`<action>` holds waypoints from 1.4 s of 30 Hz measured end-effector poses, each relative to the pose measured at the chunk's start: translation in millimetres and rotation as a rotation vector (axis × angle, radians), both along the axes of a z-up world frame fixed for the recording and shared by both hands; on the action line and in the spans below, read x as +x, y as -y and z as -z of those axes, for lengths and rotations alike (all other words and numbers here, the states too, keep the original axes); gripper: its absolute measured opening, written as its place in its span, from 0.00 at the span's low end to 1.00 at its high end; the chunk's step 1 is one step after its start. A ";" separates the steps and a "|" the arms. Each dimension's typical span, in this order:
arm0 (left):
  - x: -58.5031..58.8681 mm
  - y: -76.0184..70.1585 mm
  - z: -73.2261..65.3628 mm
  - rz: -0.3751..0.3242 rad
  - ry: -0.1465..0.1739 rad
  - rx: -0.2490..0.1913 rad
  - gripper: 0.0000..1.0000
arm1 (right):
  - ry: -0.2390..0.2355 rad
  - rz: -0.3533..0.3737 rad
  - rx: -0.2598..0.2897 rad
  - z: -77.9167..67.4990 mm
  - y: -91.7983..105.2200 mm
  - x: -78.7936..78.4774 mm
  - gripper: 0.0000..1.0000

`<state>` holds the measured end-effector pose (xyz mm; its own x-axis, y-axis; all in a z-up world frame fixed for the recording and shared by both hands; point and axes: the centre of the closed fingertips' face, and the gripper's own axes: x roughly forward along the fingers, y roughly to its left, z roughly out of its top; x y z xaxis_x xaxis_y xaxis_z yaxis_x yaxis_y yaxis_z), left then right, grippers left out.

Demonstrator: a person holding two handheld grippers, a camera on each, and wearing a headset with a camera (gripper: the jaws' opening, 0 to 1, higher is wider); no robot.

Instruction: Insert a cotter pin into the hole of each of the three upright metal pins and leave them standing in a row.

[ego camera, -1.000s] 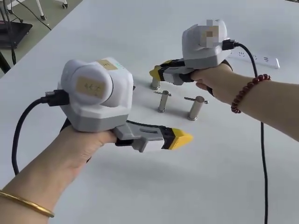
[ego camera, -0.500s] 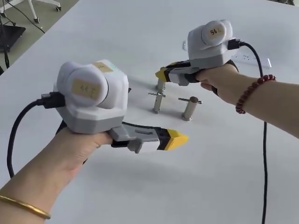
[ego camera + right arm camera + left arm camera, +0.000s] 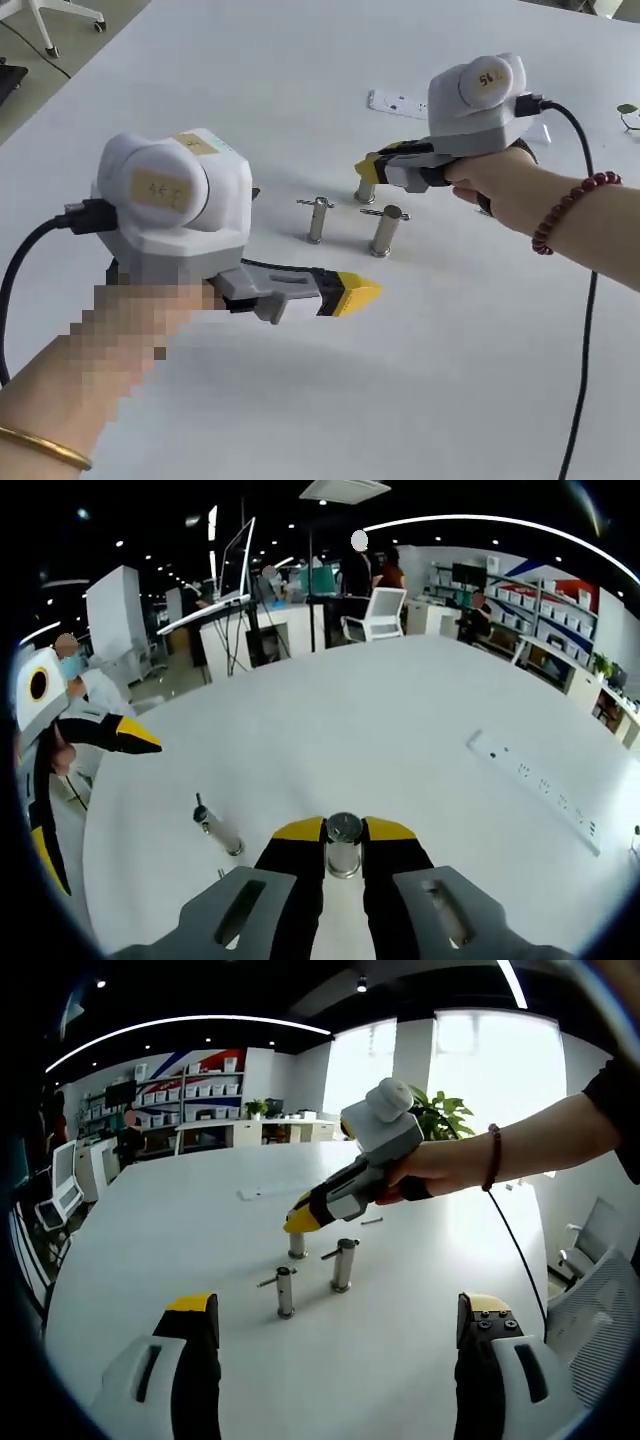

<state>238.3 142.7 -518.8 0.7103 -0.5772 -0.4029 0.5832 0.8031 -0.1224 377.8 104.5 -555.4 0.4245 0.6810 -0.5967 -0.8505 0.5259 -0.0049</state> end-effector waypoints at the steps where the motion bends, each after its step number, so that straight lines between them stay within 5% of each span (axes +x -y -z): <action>1: 0.2 -0.1 -0.3 -0.001 0.001 0.000 0.99 | -0.002 0.004 -0.003 0.3 4.4 -1.5 0.08; 26: 1.0 -1.2 -2.7 0.003 0.017 -0.013 0.98 | -0.031 0.057 -0.039 3.1 72.7 -35.0 0.08; 35: -0.5 0.0 -1.7 0.012 0.010 -0.015 0.97 | -0.040 0.062 -0.027 -0.6 78.7 -57.0 0.08; 42: -2.4 4.4 -7.5 0.040 0.044 -0.014 0.99 | -0.040 0.054 -0.004 -5.9 76.5 -76.6 0.08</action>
<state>235.8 138.3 -511.3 0.7037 -0.6107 -0.3631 0.6197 0.7776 -0.1069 301.2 28.0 -549.5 0.4366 0.6552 -0.6166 -0.8203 0.5714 0.0263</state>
